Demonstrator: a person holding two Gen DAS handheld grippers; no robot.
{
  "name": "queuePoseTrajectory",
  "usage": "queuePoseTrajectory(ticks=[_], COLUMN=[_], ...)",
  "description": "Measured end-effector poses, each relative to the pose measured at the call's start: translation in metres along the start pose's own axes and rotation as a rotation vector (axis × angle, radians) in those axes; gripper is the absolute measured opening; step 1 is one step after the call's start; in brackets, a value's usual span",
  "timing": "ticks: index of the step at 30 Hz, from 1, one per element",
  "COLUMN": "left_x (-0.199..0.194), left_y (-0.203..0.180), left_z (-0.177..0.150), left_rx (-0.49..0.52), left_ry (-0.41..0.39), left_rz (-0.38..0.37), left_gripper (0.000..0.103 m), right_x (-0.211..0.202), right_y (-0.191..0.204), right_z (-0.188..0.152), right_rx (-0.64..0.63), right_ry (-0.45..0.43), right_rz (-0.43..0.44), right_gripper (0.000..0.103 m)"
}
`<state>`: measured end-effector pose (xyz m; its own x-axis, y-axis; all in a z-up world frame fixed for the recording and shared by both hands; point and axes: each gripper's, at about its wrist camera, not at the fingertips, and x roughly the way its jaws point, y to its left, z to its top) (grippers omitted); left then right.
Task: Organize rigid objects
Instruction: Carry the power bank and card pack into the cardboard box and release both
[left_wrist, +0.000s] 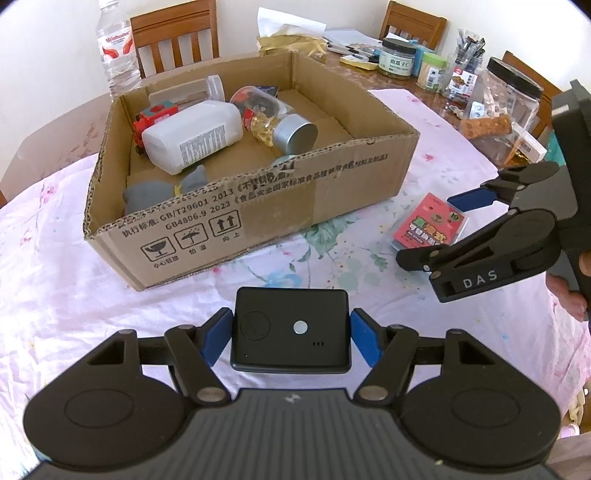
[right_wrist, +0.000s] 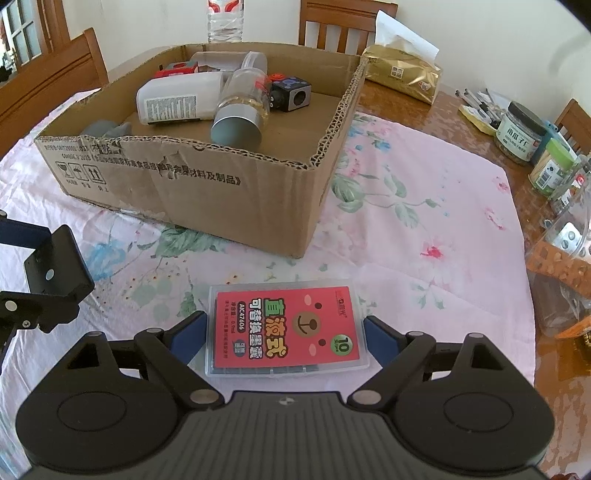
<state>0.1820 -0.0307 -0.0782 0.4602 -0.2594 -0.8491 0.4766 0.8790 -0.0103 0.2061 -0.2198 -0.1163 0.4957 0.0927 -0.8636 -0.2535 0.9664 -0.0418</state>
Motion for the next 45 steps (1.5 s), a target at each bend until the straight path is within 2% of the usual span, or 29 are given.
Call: queuePoseTrajectory(ticks=[6, 11, 15, 19, 23, 26, 33, 34, 37, 39, 45], left_x=[-0.009, -0.028, -0.046, -0.057, -0.051, -0.036, -0.006, -0.006, -0.011, -0.021, -0.044], left_y=[0.0, 0.001, 0.001, 0.006, 0.016, 0.022, 0.028, 0.03, 0.033, 0.033, 0.03], left_z=[0.005, 0.014, 0.029, 0.051, 0.077, 0.091, 0.096, 0.095, 0.091, 0.087, 0.074], left_rx=[0.006, 0.026, 0.044, 0.063, 0.058, 0.042, 0.015, 0.005, -0.024, -0.038, -0.093], left_ry=[0.007, -0.009, -0.053, -0.128, -0.177, -0.177, -0.19, -0.201, -0.242, -0.292, -0.346], left_rz=[-0.015, -0.036, -0.047, -0.025, 0.006, 0.02, 0.066, 0.072, 0.096, 0.116, 0.196], left_gripper=[0.069, 0.069, 0.069, 0.069, 0.069, 0.069, 0.07, 0.071, 0.096, 0.099, 0.102], right_x=[-0.011, -0.04, -0.065, -0.084, -0.089, -0.086, -0.075, -0.074, -0.072, -0.071, -0.057], right_y=[0.0, -0.004, -0.007, -0.01, -0.01, -0.011, -0.013, -0.013, -0.013, -0.013, -0.015], right_z=[0.003, 0.013, 0.027, 0.045, 0.062, 0.072, 0.083, 0.084, 0.087, 0.09, 0.114], right_rx=[-0.013, -0.048, -0.079, -0.104, -0.121, -0.125, -0.109, -0.109, -0.121, -0.13, -0.168], right_ry=[0.006, -0.027, -0.067, -0.114, -0.149, -0.159, -0.148, -0.146, -0.143, -0.144, -0.148], right_rz=[0.017, 0.052, 0.087, 0.119, 0.129, 0.124, 0.121, 0.121, 0.114, 0.11, 0.102], right_gripper=[0.092, 0.092, 0.092, 0.093, 0.092, 0.092, 0.092, 0.092, 0.092, 0.092, 0.092])
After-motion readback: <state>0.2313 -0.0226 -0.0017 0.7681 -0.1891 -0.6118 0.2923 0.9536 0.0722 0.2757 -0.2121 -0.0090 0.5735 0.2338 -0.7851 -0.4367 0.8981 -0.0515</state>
